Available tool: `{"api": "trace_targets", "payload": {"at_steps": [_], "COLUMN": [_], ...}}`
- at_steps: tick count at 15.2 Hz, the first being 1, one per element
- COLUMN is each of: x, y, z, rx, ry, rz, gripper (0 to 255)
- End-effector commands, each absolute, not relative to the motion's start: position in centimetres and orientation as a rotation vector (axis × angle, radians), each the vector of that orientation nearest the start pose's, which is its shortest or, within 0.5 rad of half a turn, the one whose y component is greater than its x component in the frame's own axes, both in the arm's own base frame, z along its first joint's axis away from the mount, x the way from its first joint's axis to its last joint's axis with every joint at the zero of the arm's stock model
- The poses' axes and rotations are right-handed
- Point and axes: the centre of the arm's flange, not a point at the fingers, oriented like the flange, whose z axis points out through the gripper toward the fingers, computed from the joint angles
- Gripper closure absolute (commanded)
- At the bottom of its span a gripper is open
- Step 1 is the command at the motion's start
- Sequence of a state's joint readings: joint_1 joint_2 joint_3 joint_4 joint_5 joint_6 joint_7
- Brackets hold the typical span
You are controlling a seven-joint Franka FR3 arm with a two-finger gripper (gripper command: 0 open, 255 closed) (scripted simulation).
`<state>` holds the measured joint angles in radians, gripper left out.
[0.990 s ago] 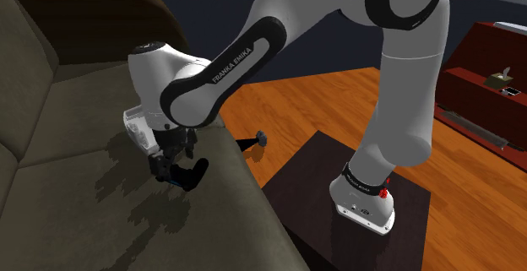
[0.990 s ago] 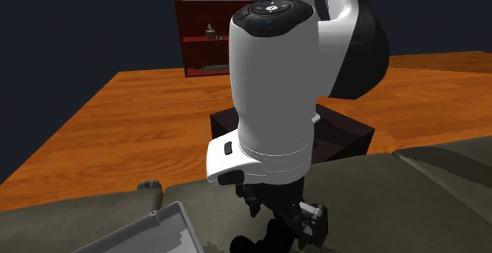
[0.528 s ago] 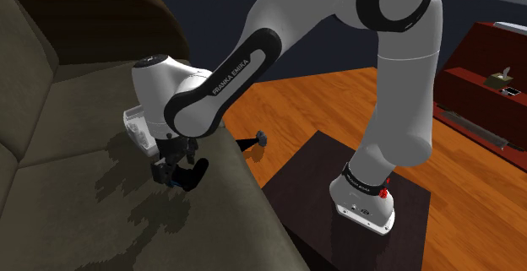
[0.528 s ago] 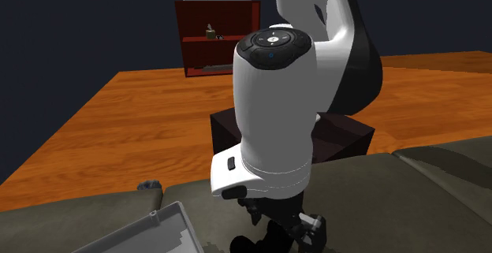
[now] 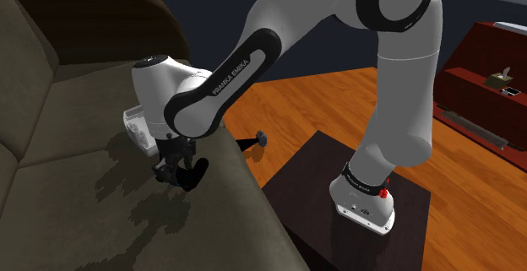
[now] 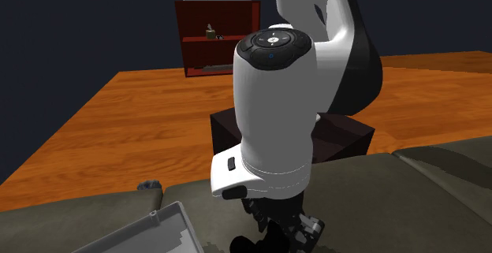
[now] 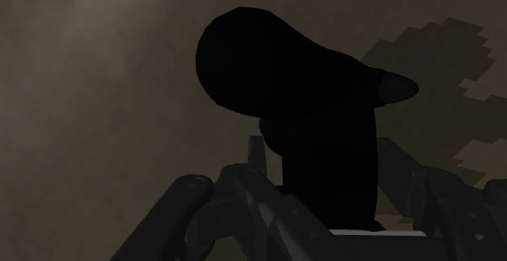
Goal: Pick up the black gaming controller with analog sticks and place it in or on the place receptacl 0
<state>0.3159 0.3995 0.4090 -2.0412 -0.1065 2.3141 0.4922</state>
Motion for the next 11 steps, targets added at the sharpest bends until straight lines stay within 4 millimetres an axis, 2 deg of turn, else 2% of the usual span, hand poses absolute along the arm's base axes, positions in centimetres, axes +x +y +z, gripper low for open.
{"api": "trace_targets", "payload": {"at_steps": [1, 6, 11], "x": [44.3, 44.3, 44.3], "y": [38.4, 38.4, 38.4], "z": [25.3, 25.3, 27.9], "rx": [-3.088, -3.088, -3.088], "ry": [-0.446, -0.446, -0.446], "rz": [0.187, 0.187, 0.187], "gripper": [255, 255, 255]}}
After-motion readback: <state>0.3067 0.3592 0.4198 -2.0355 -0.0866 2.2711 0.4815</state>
